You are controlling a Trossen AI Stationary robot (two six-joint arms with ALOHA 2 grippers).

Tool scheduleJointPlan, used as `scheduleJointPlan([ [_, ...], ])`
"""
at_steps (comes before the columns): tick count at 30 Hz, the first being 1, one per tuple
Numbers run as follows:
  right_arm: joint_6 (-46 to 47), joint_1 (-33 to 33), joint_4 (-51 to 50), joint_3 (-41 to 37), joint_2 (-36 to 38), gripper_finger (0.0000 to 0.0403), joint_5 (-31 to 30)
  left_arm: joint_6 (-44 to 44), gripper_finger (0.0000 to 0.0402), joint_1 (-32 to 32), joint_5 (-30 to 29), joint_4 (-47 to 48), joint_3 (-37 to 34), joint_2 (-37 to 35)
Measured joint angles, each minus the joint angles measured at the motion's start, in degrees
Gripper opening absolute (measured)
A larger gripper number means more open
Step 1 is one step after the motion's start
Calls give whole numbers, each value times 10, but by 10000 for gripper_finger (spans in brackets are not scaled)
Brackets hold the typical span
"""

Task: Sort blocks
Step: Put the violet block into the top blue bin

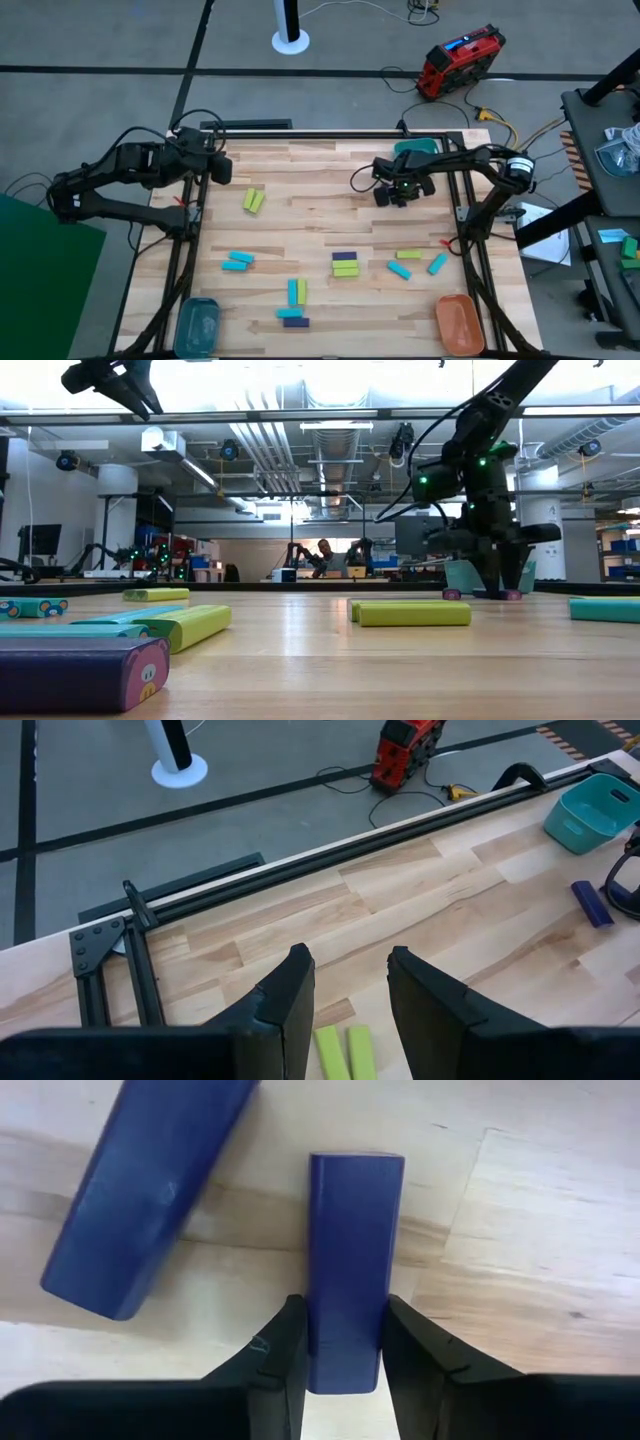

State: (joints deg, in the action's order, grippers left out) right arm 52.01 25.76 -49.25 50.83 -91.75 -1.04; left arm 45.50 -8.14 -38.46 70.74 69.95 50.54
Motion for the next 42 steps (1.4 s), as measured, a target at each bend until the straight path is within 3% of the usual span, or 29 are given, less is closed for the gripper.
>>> scheduleJointPlan([
  [9, 2, 0, -50, 33, 102, 91, 10, 0, 109, 0, 0, 0, 0, 0],
  [15, 0, 17, -42, 61, 163, 91, -73, 0, 109, 0, 0, -1, 0, 0],
  [19, -19, 63, -39, 70, 173, 91, -80, 0, 109, 0, 0, -4, 0, 0],
  [26, -95, 153, -46, 130, 128, 91, -47, -6, 109, 0, 0, -10, 0, 0],
  [36, -201, 226, -212, 281, -8, 91, -30, -6, 109, 0, 1, -13, 0, 1],
  [42, -250, 260, -220, 283, -51, 91, -30, -4, 109, 0, 1, -13, 0, 1],
])
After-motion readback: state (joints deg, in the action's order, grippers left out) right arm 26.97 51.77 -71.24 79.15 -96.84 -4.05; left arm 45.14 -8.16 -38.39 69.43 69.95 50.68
